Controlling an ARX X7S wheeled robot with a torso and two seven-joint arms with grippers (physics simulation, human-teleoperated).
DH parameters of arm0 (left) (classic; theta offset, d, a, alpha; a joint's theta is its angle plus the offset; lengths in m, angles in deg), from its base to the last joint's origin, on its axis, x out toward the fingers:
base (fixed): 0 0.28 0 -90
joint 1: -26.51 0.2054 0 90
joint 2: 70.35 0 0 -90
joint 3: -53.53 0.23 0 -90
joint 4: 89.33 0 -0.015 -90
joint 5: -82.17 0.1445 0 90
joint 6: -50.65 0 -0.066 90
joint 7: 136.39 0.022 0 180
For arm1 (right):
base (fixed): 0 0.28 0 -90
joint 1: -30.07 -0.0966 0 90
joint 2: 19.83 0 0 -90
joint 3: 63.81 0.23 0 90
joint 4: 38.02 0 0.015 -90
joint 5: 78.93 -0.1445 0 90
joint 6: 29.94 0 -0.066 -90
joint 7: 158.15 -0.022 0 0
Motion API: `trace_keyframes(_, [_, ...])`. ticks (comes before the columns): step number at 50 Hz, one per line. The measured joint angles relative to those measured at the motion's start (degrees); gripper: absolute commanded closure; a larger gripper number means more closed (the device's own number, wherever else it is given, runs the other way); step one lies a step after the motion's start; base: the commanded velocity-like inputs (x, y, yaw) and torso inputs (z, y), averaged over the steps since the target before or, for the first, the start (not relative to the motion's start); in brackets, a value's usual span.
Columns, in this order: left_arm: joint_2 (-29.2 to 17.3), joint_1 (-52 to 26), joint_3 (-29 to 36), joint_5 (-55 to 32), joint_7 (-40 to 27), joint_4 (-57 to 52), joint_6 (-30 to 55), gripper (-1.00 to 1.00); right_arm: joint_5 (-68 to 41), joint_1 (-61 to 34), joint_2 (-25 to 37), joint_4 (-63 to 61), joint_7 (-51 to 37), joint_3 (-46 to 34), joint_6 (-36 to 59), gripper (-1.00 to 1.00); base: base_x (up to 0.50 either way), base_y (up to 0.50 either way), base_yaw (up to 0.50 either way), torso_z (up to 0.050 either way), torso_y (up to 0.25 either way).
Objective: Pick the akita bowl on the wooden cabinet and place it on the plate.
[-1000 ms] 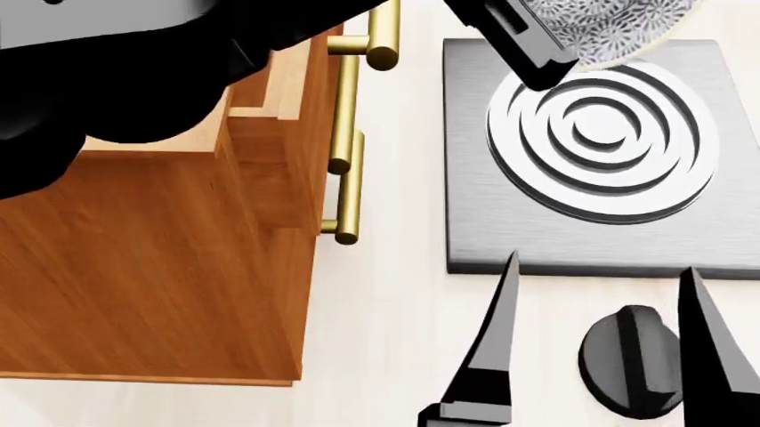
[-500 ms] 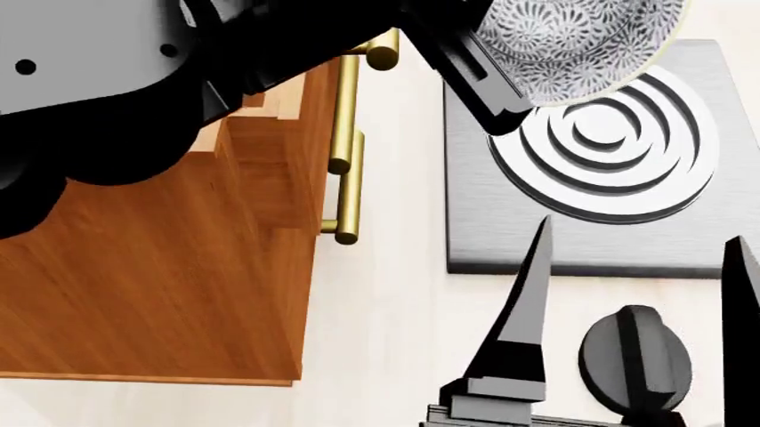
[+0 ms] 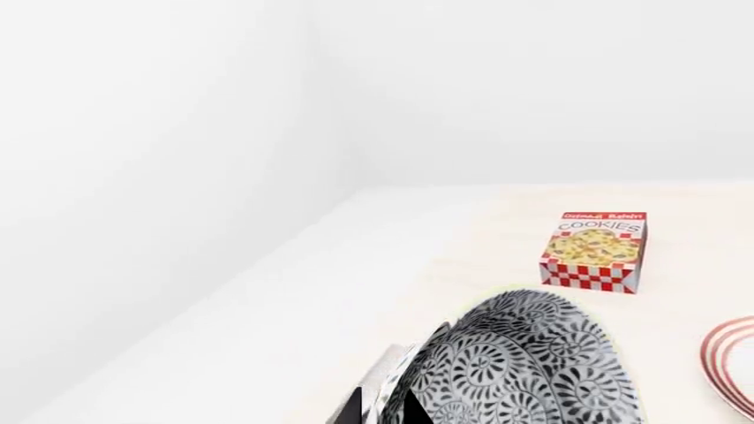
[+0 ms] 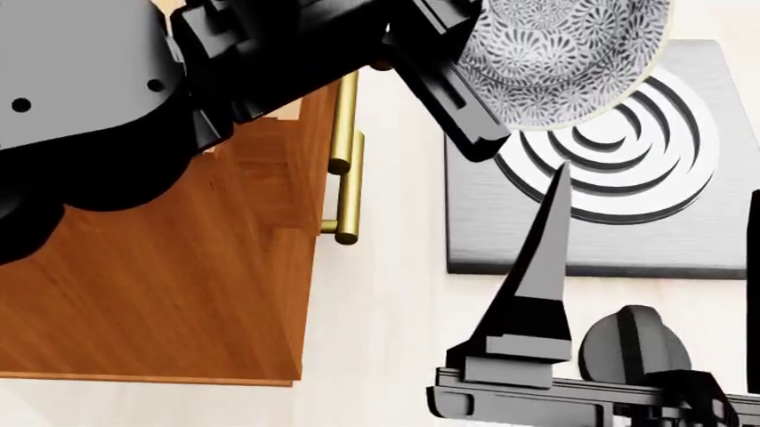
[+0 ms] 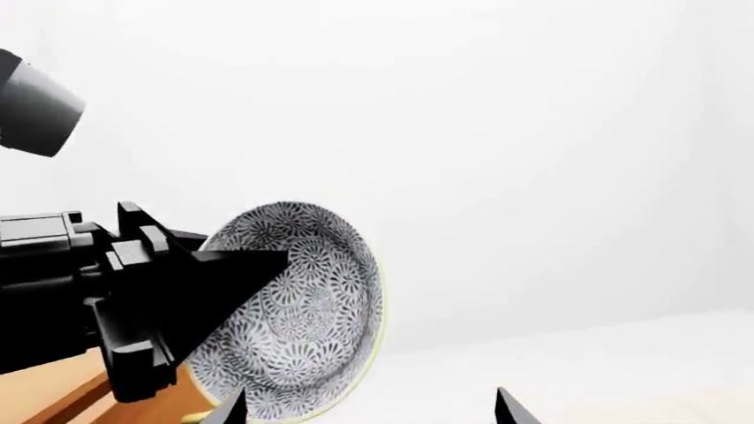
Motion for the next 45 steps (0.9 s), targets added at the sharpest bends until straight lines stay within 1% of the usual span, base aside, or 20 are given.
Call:
trace_keyframes(10, [-1.68, 1.21, -0.46, -0.72, 0.30, -2.81, -0.72, 1.00, -2.62, -3.32, 1.77, 1.26, -1.54, -1.28, -0.25, -1.00, 0.00, 0.00, 0.00, 0.000, 0.001])
trace_keyframes(26, [-4.37, 2.96, -0.99, -1.58, 0.94, -6.34, -1.52, 1.00, -5.49, -6.23, 3.69, 2.82, -2.72, -0.82, -0.35, -1.00, 0.00, 0.00, 0.00, 0.000, 0.000])
trace_keyframes(45, [-5.59, 4.32, -0.98, -1.96, 0.93, -8.35, -1.79, 1.00, -8.36, -13.09, 2.22, 5.94, -2.30, -3.16, 2.80, -1.00, 0.00, 0.00, 0.00, 0.000, 0.001])
